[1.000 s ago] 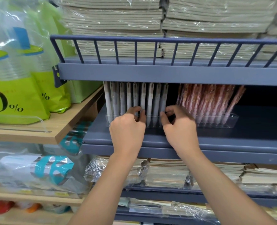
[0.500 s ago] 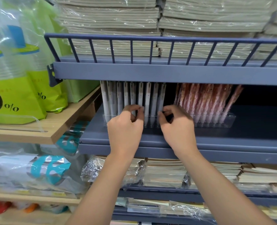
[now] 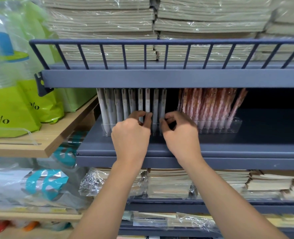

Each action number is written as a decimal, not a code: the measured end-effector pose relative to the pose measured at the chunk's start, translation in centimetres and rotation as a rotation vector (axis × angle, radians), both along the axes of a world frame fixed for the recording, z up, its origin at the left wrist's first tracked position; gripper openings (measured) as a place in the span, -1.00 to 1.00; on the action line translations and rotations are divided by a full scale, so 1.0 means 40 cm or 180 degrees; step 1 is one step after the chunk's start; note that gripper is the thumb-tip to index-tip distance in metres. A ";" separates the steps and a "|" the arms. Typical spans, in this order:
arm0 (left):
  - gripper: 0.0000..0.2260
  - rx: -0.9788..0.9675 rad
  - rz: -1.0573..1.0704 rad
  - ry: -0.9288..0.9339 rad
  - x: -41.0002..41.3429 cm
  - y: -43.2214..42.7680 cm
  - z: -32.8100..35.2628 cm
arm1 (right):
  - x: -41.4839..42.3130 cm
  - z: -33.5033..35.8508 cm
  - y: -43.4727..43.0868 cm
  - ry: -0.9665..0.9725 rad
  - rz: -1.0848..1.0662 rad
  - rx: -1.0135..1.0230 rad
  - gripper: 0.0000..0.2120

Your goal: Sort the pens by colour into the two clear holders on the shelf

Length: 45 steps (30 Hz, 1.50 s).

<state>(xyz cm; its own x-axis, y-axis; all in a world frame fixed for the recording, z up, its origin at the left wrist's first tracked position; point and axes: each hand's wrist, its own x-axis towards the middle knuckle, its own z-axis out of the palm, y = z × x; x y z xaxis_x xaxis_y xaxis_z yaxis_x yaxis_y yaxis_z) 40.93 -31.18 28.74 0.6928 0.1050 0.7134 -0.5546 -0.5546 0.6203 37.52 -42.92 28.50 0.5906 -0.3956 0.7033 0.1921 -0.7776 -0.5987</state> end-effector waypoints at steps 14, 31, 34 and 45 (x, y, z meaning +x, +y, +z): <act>-0.81 0.0106 0.0037 -0.0101 0.001 -0.004 -0.003 | 0.003 -0.005 0.000 -0.0057 0.0016 0.0077 -0.89; -0.78 0.0509 0.0002 -0.0434 -0.025 -0.031 0.011 | -0.008 0.008 -0.007 0.0046 0.0138 0.0241 -0.89; -0.78 0.0510 -0.0071 -0.0351 -0.019 -0.034 0.011 | -0.003 0.009 -0.012 0.0158 0.0253 0.0393 -0.88; -0.81 -0.0122 -0.0270 0.0141 -0.006 -0.042 0.011 | -0.002 0.004 -0.015 0.0129 0.0311 0.0393 -0.88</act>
